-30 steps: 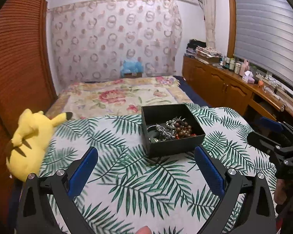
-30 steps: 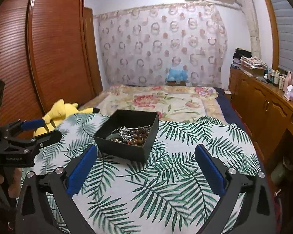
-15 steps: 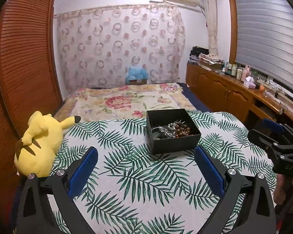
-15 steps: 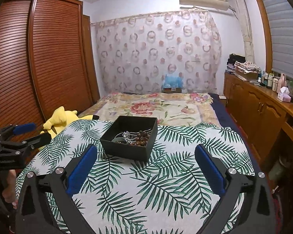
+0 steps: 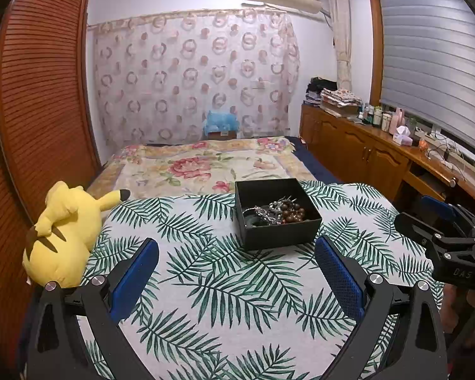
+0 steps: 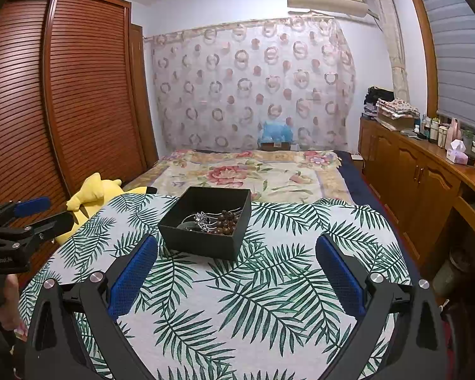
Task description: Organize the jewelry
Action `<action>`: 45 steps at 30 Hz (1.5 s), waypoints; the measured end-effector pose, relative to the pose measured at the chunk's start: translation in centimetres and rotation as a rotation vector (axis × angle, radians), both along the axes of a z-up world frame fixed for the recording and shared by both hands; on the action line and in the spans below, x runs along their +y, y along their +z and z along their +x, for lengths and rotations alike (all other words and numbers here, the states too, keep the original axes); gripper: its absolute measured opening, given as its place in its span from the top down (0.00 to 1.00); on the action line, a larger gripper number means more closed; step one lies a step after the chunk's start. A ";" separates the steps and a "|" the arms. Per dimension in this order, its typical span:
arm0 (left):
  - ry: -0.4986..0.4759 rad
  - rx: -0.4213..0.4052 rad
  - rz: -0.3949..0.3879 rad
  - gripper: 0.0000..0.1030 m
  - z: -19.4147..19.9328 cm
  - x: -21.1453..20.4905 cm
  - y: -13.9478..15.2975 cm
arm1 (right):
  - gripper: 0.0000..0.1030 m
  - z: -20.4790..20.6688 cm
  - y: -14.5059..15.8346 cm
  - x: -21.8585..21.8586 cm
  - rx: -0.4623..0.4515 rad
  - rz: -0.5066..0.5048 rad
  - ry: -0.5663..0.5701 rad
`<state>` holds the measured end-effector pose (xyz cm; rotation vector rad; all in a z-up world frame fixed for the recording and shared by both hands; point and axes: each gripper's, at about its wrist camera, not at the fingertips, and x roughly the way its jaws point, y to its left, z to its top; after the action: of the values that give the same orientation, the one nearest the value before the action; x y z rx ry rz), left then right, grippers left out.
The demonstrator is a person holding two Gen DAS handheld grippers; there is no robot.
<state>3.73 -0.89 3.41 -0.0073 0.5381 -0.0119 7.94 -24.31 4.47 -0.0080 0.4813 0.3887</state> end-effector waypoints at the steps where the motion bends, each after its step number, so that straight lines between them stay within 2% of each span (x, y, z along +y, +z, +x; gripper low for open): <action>1: 0.001 0.000 0.002 0.08 0.0 -0.1 0.0 | 0.02 0.0 0.0 0.0 -0.001 0.000 0.000; 45: -0.005 -0.001 0.005 0.08 -0.3 -0.9 0.2 | 0.02 0.0 -0.2 -0.1 0.000 0.004 -0.002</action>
<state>3.46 -1.76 3.63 -0.0010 0.5375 -0.0157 7.97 -24.40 4.27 -0.0041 0.4809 0.3881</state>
